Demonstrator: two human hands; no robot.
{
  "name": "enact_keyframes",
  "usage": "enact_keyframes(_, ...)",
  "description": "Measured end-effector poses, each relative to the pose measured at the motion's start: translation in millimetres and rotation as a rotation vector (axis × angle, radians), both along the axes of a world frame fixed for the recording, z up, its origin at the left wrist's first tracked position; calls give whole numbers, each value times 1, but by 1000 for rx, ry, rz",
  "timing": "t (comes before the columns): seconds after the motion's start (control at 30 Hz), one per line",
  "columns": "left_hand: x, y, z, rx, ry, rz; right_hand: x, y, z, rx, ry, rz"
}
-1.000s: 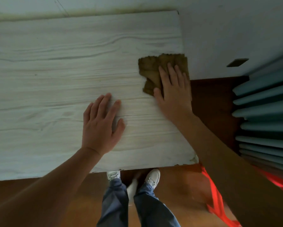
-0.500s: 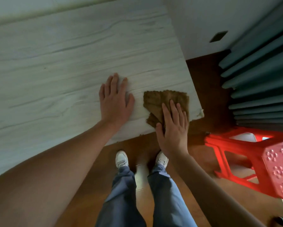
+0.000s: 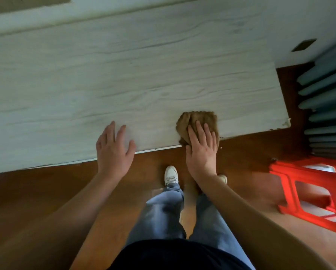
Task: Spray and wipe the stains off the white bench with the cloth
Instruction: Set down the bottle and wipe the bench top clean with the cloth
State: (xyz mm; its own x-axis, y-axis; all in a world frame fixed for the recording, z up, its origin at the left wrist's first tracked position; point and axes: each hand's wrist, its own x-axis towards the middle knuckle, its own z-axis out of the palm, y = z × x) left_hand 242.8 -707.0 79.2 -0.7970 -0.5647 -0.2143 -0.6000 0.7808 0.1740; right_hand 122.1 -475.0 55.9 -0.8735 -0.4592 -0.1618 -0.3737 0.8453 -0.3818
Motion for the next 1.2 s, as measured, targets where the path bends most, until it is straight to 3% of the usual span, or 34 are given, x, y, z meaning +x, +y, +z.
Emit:
enact_keyframes(0.2,41,-26,-13,-57,-39,-69,20,-39,3,31,-36,86)
enact_keyframes(0.4,37,-15,-18,-17,-14,33,0,-17,6,86,-11,230)
enact_keyframes(0.67,34,-18,-13,8,-56,26,-24,14,13,118,-53,130)
enact_keyframes(0.97,31,-18,-4,19,-82,21,-32,24,11,115,-57,163)
enact_keyframes(1.2,40,-44,3,69,-44,-70,-11,1,2,64,6,3)
